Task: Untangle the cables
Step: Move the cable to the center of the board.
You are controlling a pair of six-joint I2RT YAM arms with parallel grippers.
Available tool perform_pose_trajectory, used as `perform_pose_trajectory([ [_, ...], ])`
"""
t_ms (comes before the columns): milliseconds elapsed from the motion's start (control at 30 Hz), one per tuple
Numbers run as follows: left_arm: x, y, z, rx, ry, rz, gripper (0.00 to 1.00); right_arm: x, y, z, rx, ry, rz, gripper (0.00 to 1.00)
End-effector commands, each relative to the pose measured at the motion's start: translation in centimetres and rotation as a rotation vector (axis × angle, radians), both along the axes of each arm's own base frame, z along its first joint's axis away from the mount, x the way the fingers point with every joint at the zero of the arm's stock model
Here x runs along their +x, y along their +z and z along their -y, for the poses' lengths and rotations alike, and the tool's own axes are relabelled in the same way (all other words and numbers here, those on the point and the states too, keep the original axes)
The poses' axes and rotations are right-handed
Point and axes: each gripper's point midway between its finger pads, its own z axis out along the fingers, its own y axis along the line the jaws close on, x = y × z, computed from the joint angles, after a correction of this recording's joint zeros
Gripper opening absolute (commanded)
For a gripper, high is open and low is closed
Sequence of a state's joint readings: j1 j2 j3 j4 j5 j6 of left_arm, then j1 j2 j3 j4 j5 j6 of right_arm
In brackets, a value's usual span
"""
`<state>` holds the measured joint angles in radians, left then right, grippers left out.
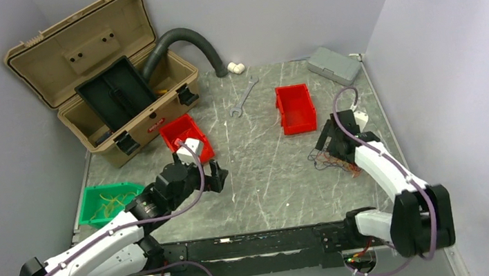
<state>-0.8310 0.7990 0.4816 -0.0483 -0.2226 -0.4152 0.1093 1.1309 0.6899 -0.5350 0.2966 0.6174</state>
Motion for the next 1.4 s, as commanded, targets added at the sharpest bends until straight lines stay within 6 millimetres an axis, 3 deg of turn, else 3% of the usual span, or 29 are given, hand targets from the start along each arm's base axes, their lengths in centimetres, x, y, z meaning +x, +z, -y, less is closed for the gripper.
perform_pose_trajectory([
  [0,-0.3,2.1,1.6,-0.059,-0.094,0.094,0.99,1.5,-2.6,-1.1,0.061,0.001,-0.033,1.0],
  [67,-0.7,2.1,2.0,-0.069,-0.129,0.105,0.99,1.7,-3.7,-1.7,0.087,0.013,-0.072,0.97],
  [233,-1.5,2.4,2.9,-0.093,-0.215,0.147,0.99,1.5,-4.9,-2.4,0.122,0.017,-0.082,0.62],
  [267,-1.6,2.4,3.0,-0.093,-0.223,0.154,1.0,1.4,-5.0,-2.7,0.129,0.028,-0.077,0.51],
  [333,-1.6,2.3,3.1,-0.092,-0.233,0.158,0.99,1.0,-5.0,-3.2,0.149,0.051,-0.065,0.13],
  [367,-1.6,2.2,3.2,-0.091,-0.237,0.162,0.99,0.7,-5.1,-3.5,0.162,0.056,-0.066,0.0],
  [467,-1.6,1.9,3.3,-0.083,-0.247,0.171,0.99,-0.2,-5.1,-4.9,0.198,0.082,-0.081,0.0],
  [533,-1.5,1.8,3.3,-0.081,-0.249,0.185,0.99,-0.6,-4.5,-6.9,0.208,0.139,-0.073,0.0],
  [600,-1.6,1.8,3.6,-0.084,-0.268,0.2,1.0,-1.1,-3.5,-9.8,0.225,0.212,-0.056,0.0],
  [733,-1.4,2.1,4.6,-0.081,-0.306,0.217,0.99,-2.5,-0.8,-17.9,0.4,0.441,-0.004,0.0],
  [833,-1.0,2.2,5.5,-0.083,-0.325,0.215,0.99,-3.4,1.4,-21.6,0.472,0.561,0.033,0.0],
  [933,-0.8,2.4,6.4,-0.096,-0.352,0.216,0.99,-3.4,2.9,-22.5,0.467,0.601,0.052,0.04],
  [1033,-0.5,2.6,7.4,-0.096,-0.379,0.212,0.99,-3.5,3.9,-22.6,0.455,0.63,0.059,0.75],
  [1067,-0.4,2.6,7.9,-0.092,-0.395,0.204,0.99,-3.5,4.2,-22.4,0.448,0.637,0.066,0.82],
  [1367,-0.1,3.3,11.1,-0.143,-0.478,0.151,0.99,-4.2,5.7,-18.8,0.322,0.621,0.146,0.83],
])
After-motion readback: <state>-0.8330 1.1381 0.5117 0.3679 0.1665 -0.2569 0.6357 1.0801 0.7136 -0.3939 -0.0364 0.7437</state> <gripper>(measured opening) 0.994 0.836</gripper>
